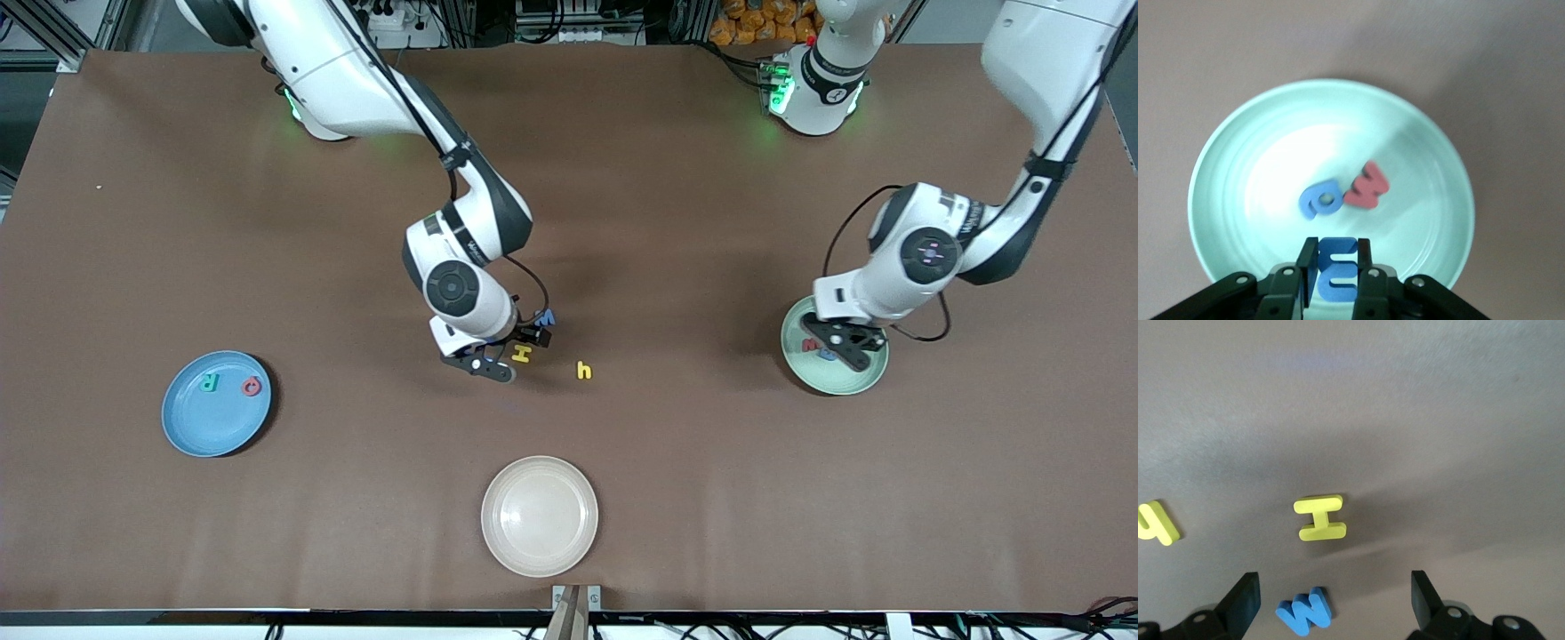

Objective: Sort uppercase to blue plate, lowercase to green plate
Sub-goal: 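Release the m onto the green plate with the left gripper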

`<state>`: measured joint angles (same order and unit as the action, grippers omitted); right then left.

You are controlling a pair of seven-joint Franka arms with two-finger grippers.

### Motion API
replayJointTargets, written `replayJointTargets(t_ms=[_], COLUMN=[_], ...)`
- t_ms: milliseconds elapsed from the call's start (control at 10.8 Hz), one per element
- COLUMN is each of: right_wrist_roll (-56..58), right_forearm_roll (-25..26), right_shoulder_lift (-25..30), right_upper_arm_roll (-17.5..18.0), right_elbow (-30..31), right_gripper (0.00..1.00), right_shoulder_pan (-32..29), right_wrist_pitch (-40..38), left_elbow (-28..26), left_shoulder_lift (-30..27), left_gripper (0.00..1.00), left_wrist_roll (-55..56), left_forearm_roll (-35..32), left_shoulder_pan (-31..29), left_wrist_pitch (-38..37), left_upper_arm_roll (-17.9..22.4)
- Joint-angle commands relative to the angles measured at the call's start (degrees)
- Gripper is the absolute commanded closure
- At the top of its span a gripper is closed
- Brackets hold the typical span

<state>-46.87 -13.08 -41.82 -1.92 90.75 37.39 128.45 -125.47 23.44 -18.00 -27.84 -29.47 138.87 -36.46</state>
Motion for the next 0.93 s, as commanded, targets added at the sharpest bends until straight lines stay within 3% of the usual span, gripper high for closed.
replayJointTargets(t_ms=[0, 186, 372, 465, 837], right_wrist_roll=[-5.5, -7.2, -7.2, -6.9, -3.4], right_forearm_roll=[3.6, 3.9, 3.8, 3.9, 3.9], right_shoulder_lift=[-1.7, -2.1, -3.3, -3.9, -6.9], right_upper_arm_roll=[-0.7, -0.7, -0.6, -0.6, -0.6], right_elbow=[-2.5, -3.2, -3.3, -3.3, -3.3], right_gripper=[0.00, 0.00, 0.00, 0.00, 0.00], right_shoulder_pan=[0.8, 0.6, 0.1, 0.3, 0.7], right_wrist_pitch=[-0.3, 0.0, 3.1, 3.6, 7.2], left_elbow=[-1.4, -1.4, -1.1, -0.9, -0.7], left_shoulder_lift=[-1.8, -1.6, -1.5, -1.4, -1.6], left_gripper=[0.78, 0.77, 0.61, 0.58, 0.56], left_wrist_roll=[0.3, 0.5, 1.2, 1.2, 3.5], left_forearm_roll=[0.9, 0.9, 1.0, 0.9, 1.3], left_shoulder_pan=[0.5, 0.5, 0.7, 1.0, 1.2], left_wrist_pitch=[0.0, 0.0, -0.1, -0.1, -0.2], left_upper_arm_roll=[-1.2, -1.2, -1.3, -1.3, -2.7])
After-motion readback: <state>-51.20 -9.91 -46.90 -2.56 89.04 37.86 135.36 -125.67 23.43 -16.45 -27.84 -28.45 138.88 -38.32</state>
